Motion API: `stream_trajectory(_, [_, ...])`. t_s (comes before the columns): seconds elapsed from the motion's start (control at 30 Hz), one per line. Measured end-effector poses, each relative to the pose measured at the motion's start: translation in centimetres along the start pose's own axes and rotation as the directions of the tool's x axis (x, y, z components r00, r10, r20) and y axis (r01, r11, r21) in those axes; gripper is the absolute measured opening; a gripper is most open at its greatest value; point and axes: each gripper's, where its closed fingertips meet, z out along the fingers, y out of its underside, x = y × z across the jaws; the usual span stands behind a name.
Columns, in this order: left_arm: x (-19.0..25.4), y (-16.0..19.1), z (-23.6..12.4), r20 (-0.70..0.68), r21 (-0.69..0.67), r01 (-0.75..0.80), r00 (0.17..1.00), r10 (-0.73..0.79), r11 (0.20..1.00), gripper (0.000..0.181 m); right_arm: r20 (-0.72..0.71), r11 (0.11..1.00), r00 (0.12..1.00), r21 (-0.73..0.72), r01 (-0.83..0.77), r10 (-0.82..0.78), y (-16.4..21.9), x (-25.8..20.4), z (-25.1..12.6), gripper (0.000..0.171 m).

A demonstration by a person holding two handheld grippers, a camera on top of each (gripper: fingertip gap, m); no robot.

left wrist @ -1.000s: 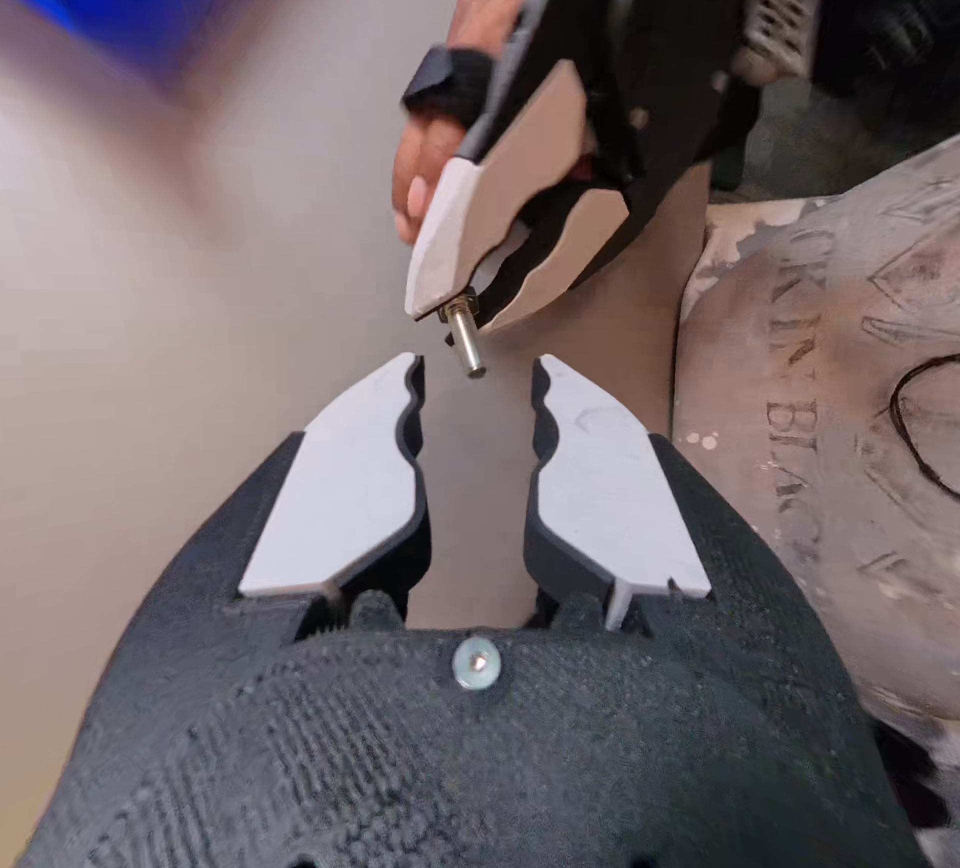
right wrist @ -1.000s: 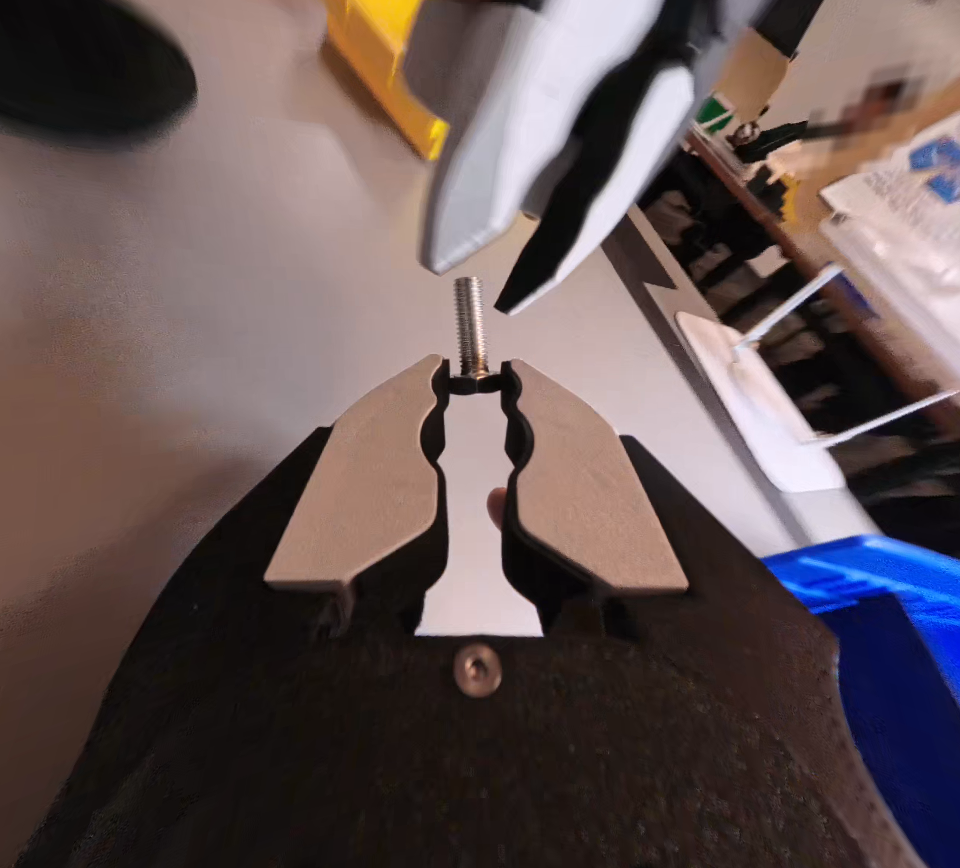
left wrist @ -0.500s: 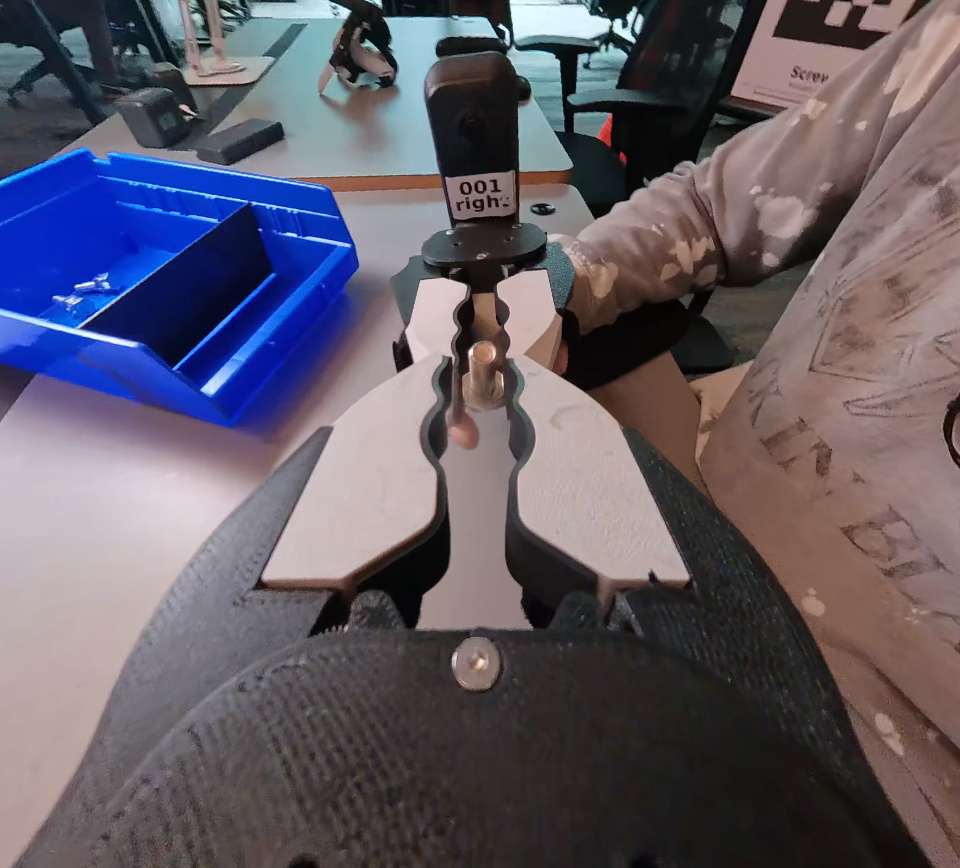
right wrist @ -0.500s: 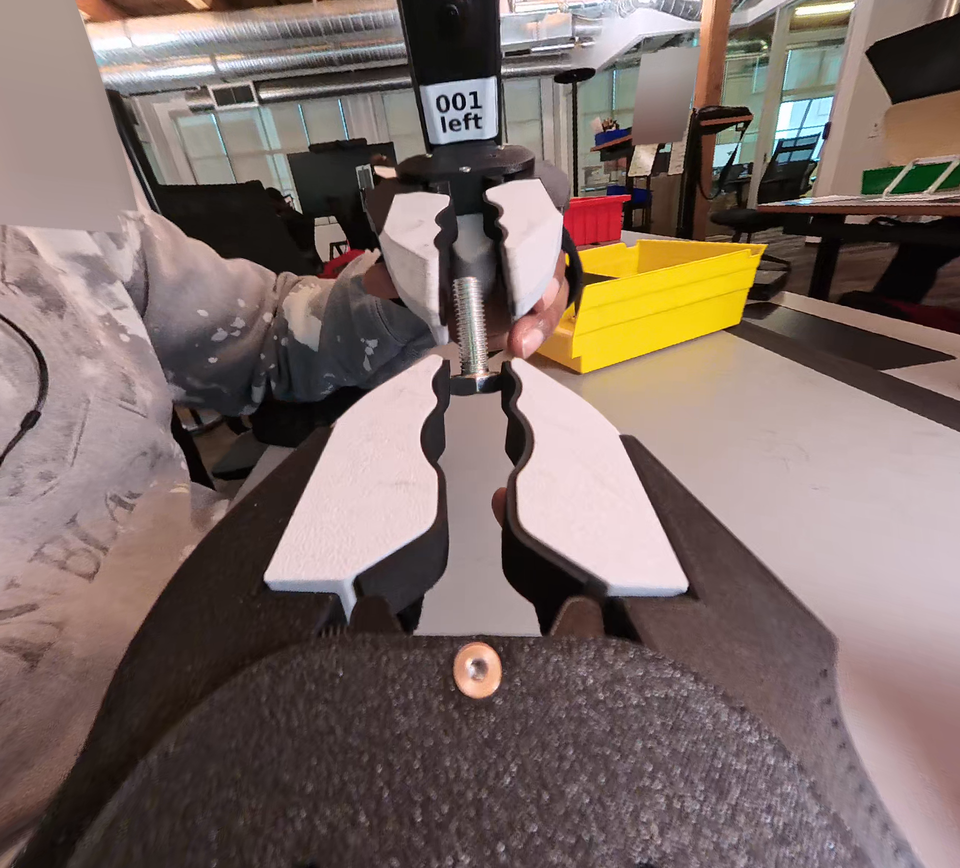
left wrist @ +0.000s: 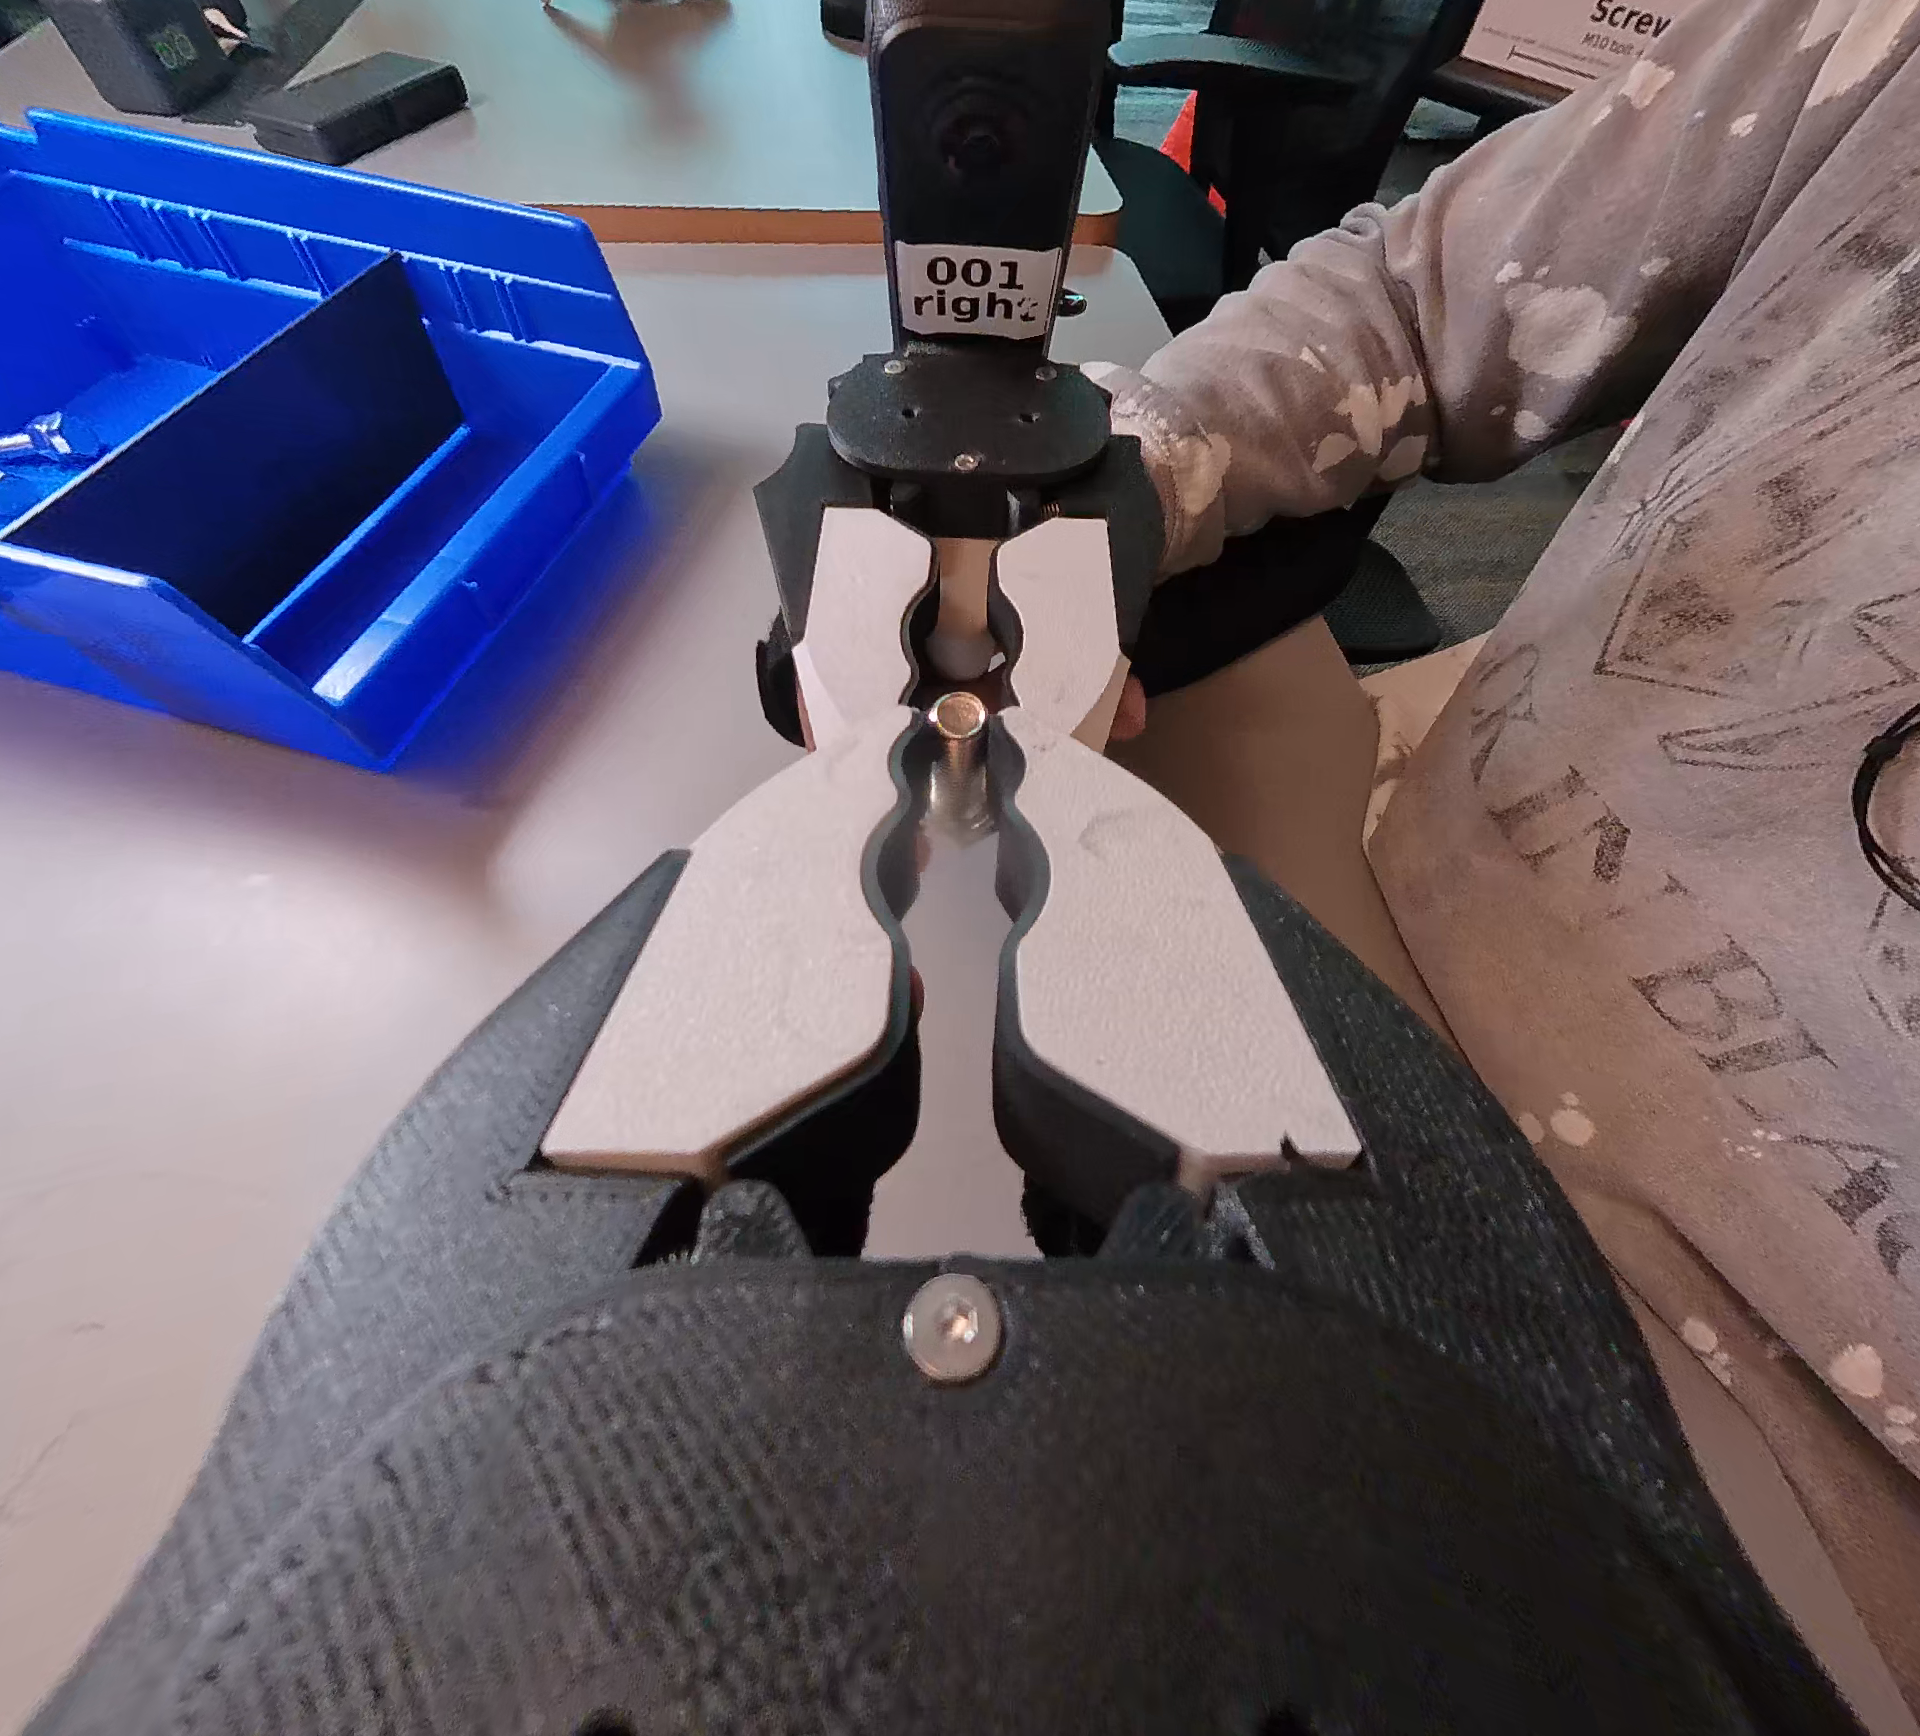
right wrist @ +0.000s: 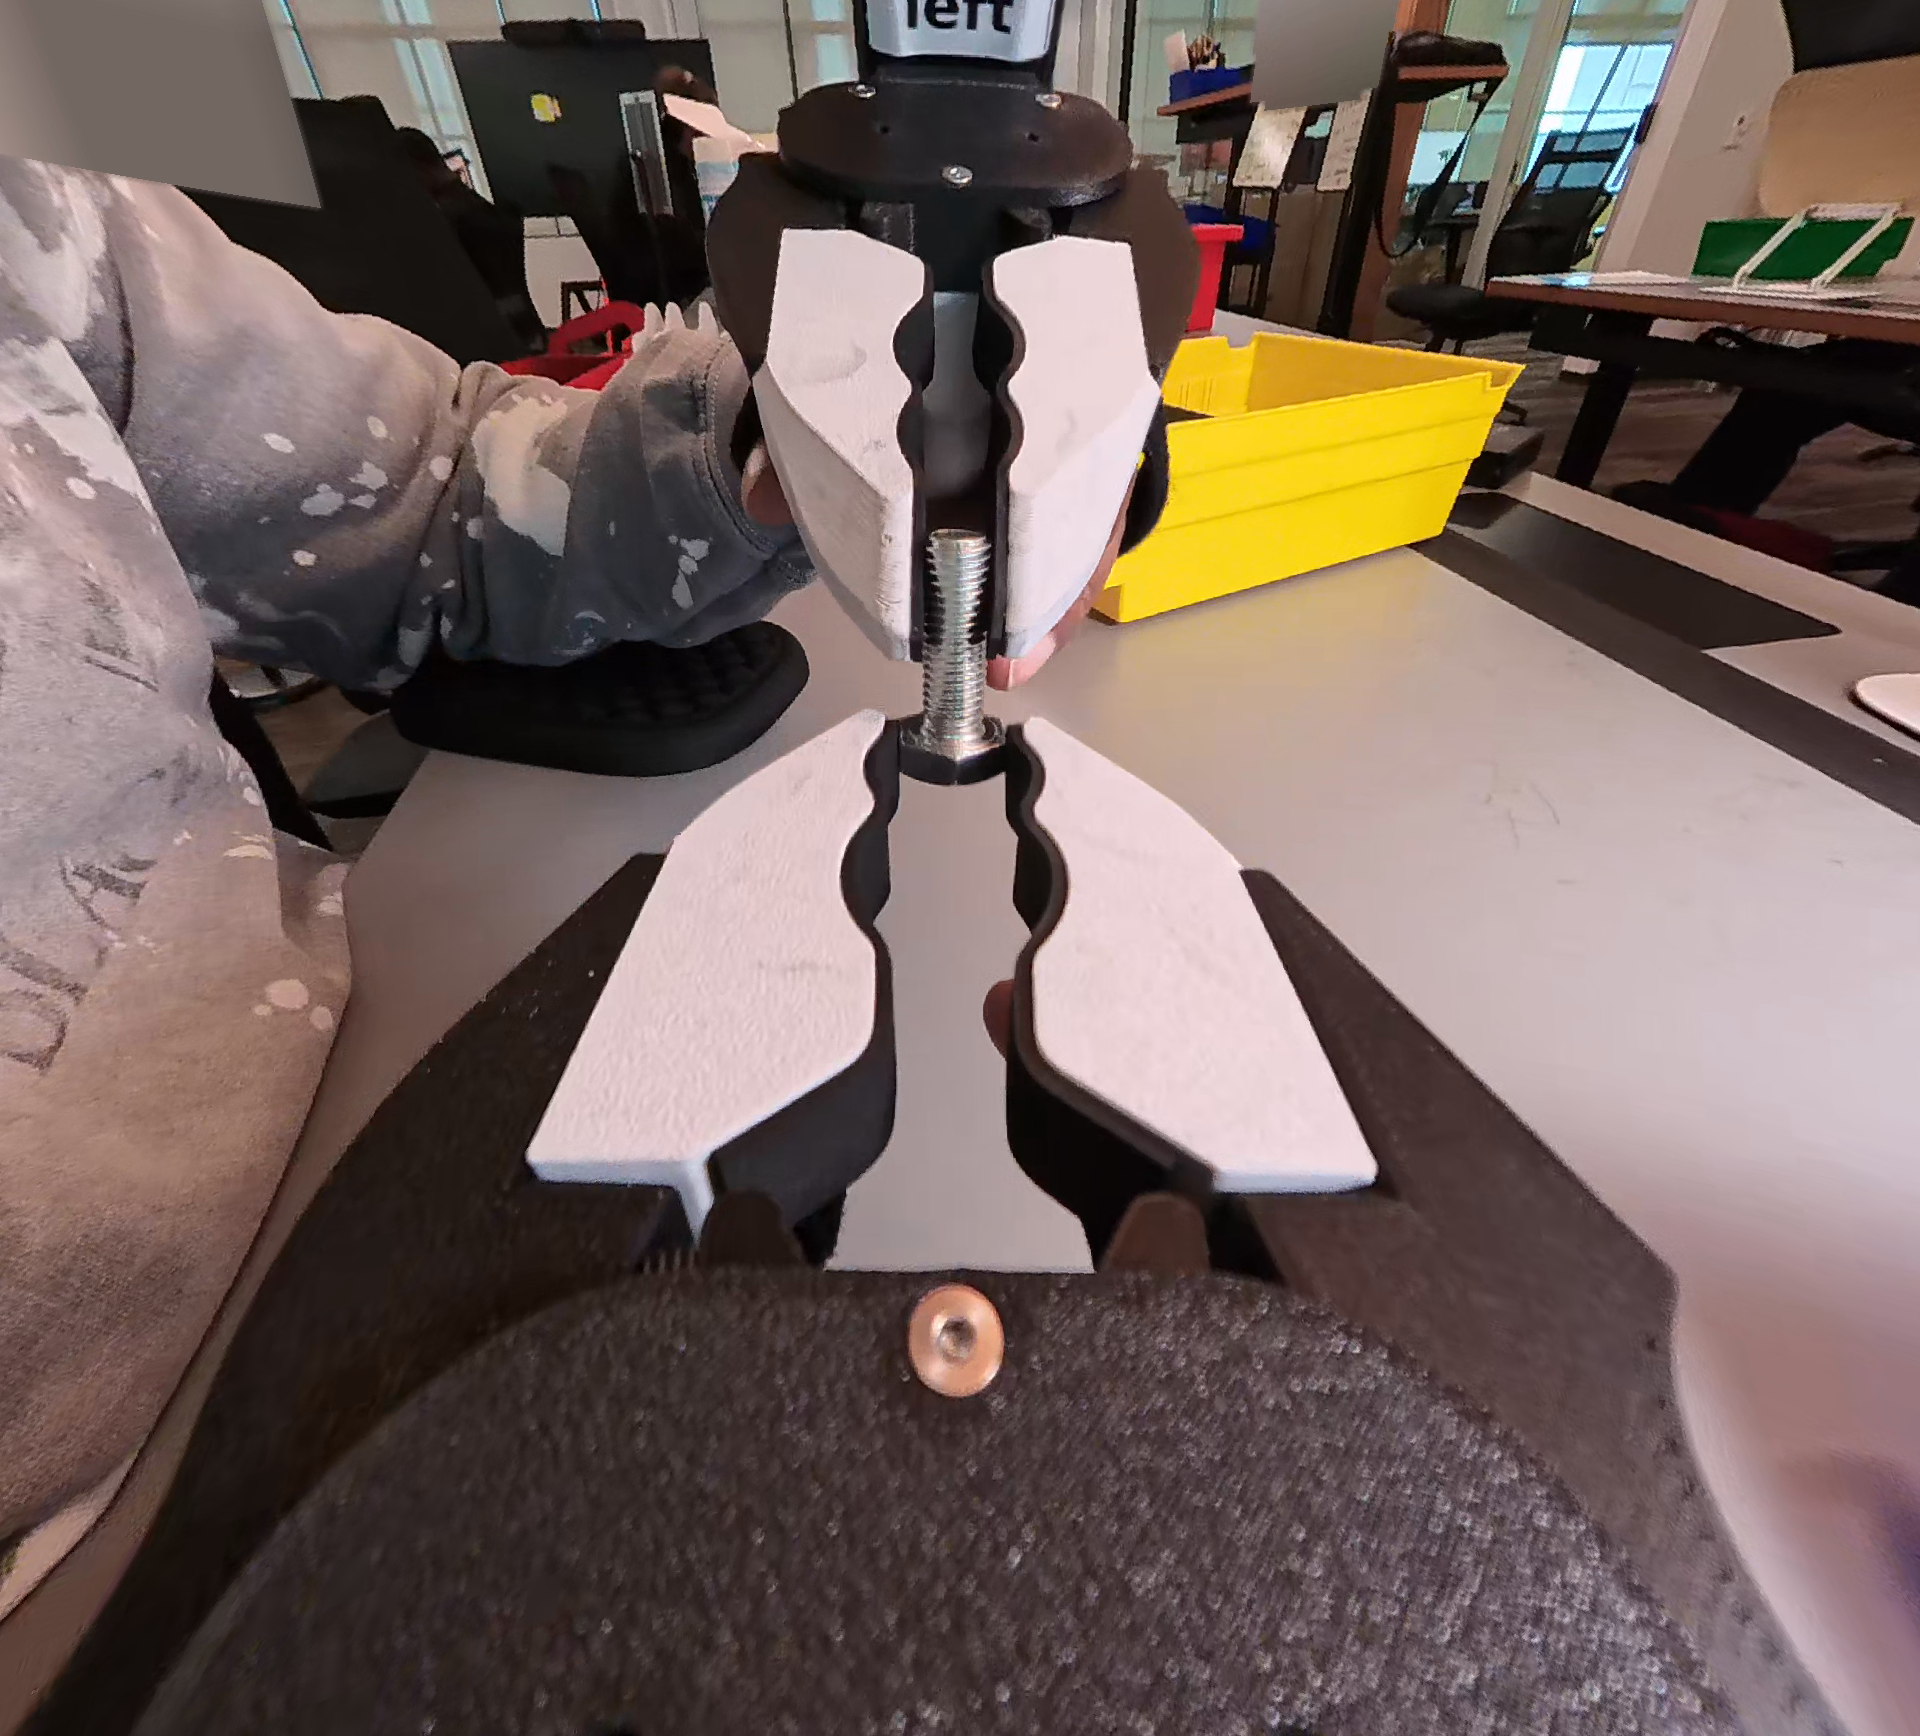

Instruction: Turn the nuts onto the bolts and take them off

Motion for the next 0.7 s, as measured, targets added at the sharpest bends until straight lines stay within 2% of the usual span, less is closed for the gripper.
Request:
stream_trajectory(0.57, [0.1,-0.3,0.1,0.010,0.022,-0.007,1.000,0.007,1.000,0.011,-0.008,1.000,1.000,-0.021,0.005,-0.005,0.0,0.1,-0.2,0.018])
stream_trajectory(0.63, [0.2,-1.1,-0.7,0.004,0.059,0.001,1.000,-0.002,0.998,0.021,-0.017,1.000,1.000,-0.015,0.008,-0.008,-0.2,0.2,-0.2,0.018])
stream_trajectory(0.7, [-0.4,-1.7,-2.4,0.064,0.072,-0.002,0.998,-0.003,0.997,0.028,-0.027,1.000,1.000,-0.001,0.001,-0.001,-0.5,0.4,-0.5,0.018])
